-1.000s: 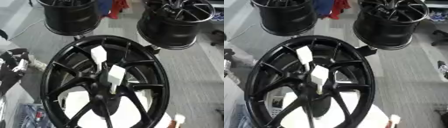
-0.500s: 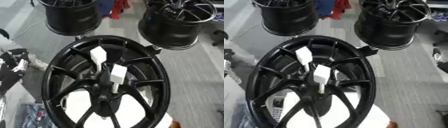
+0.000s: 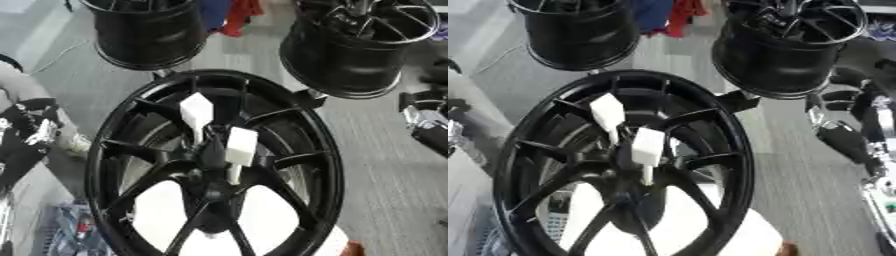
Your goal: Pull the pin out of the wheel hub.
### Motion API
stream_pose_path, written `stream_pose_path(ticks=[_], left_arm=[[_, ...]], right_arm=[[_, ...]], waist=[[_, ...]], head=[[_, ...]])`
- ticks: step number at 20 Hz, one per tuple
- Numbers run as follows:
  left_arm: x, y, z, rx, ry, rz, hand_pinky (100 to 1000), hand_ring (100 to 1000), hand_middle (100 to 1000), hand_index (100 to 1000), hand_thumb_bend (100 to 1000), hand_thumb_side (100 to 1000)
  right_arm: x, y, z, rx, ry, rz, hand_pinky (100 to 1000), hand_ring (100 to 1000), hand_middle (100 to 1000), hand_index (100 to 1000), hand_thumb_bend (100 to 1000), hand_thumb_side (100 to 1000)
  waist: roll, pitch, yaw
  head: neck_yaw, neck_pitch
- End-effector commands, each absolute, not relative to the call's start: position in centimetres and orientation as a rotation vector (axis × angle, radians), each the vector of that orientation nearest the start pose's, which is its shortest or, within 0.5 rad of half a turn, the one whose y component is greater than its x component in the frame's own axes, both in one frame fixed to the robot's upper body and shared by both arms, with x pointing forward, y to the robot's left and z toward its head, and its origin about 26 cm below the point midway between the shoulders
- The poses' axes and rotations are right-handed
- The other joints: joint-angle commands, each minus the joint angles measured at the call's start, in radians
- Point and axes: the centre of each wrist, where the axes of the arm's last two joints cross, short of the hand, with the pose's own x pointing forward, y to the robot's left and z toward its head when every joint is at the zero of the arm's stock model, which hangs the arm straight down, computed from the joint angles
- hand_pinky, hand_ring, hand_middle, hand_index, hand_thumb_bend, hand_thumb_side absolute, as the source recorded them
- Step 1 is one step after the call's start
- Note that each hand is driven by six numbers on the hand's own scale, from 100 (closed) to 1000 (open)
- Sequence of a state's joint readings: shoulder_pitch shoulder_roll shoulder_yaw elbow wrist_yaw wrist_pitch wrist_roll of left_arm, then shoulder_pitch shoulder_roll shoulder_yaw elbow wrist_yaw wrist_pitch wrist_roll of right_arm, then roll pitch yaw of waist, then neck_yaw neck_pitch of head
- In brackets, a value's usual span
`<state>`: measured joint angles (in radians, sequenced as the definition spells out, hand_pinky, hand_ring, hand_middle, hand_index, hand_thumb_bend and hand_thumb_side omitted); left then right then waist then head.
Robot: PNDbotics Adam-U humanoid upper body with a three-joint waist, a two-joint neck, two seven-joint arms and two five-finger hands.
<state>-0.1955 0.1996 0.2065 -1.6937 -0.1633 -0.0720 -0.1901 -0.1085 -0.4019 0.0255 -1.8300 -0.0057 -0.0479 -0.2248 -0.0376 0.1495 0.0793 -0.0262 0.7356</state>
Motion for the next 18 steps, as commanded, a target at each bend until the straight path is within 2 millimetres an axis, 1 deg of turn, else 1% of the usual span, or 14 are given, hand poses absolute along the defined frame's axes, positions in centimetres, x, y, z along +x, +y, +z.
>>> stream_pose_path(ticks=[1,4,8,13,18], left_arm=[[31.8,31.8,10.5,0.298,-1.939,-0.351,565,574,661,745,139,462],[31.8,31.7,10.4,0.293,-1.942,-0.346,565,573,660,744,138,461],[31.8,31.6,10.3,0.289,-1.943,-0.337,564,572,659,743,136,461],[31.8,31.6,10.3,0.286,-1.945,-0.336,564,572,658,743,136,461],[31.8,31.5,10.3,0.279,-1.948,-0.339,564,572,659,742,138,462]], right_arm=[[29.5,-28.2,11.8,-0.251,-2.041,0.215,652,674,745,840,259,198],[30.0,-27.0,11.4,-0.191,-2.045,0.201,652,671,738,838,252,199],[30.4,-26.0,10.7,-0.148,-2.041,0.182,651,669,734,837,247,198],[30.6,-25.8,10.4,-0.141,-2.033,0.186,653,671,735,837,247,209],[30.6,-26.1,10.2,-0.164,-2.024,0.174,652,669,732,836,248,212]], waist=[[0.005,-0.006,0.003],[0.008,-0.004,0.004],[0.01,-0.004,0.003],[0.01,-0.003,0.004],[0.008,-0.003,0.004]], head=[[-0.005,-0.015],[-0.007,-0.018],[-0.009,-0.019],[-0.009,-0.02],[-0.008,-0.019]])
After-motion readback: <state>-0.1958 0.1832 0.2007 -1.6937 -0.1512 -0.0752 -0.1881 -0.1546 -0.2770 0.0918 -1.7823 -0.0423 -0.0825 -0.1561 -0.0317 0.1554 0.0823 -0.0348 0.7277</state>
